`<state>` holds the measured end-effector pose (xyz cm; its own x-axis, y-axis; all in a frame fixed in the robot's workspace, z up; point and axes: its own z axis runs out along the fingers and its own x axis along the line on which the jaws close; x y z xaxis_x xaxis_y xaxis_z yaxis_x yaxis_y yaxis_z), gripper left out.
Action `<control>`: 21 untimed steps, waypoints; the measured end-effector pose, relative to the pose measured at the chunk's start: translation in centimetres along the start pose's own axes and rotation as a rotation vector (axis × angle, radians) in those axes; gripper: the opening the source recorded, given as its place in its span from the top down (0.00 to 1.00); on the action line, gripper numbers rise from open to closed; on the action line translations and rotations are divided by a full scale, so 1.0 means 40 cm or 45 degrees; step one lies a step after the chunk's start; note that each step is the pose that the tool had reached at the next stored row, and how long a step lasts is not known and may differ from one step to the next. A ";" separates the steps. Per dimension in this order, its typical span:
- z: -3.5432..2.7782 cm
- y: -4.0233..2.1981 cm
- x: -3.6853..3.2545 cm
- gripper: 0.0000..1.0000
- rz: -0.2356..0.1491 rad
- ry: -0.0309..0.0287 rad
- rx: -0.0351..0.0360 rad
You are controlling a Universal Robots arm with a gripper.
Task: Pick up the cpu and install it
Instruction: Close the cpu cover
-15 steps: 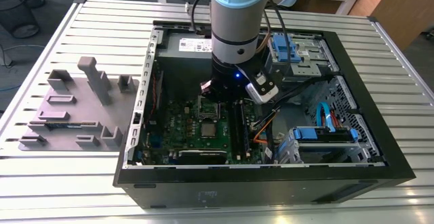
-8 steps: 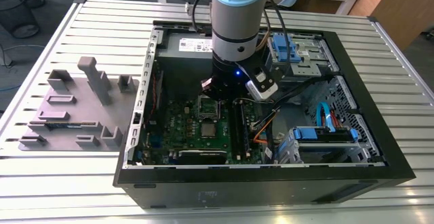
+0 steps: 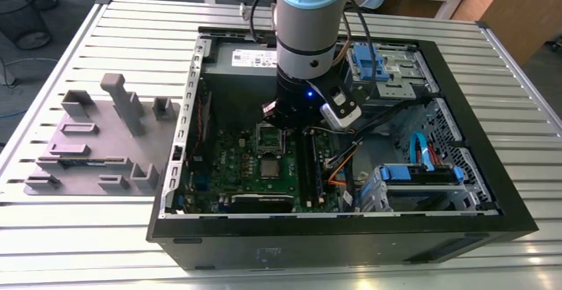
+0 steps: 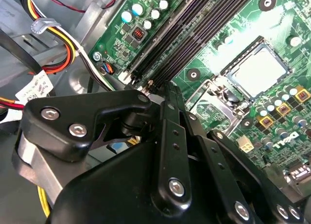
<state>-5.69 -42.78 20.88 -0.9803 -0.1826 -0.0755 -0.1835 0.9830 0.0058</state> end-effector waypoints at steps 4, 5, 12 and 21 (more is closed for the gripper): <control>0.000 0.000 0.000 0.89 -0.004 0.0001 0.0002; 0.000 0.000 0.000 0.89 -0.004 0.0001 0.0002; 0.001 0.003 0.000 0.89 -0.004 0.0000 0.0001; 0.008 0.020 -0.002 0.89 -0.005 0.0000 0.0001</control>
<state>-5.75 -41.98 20.58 -0.9796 -0.1864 -0.0755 -0.1873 0.9823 0.0054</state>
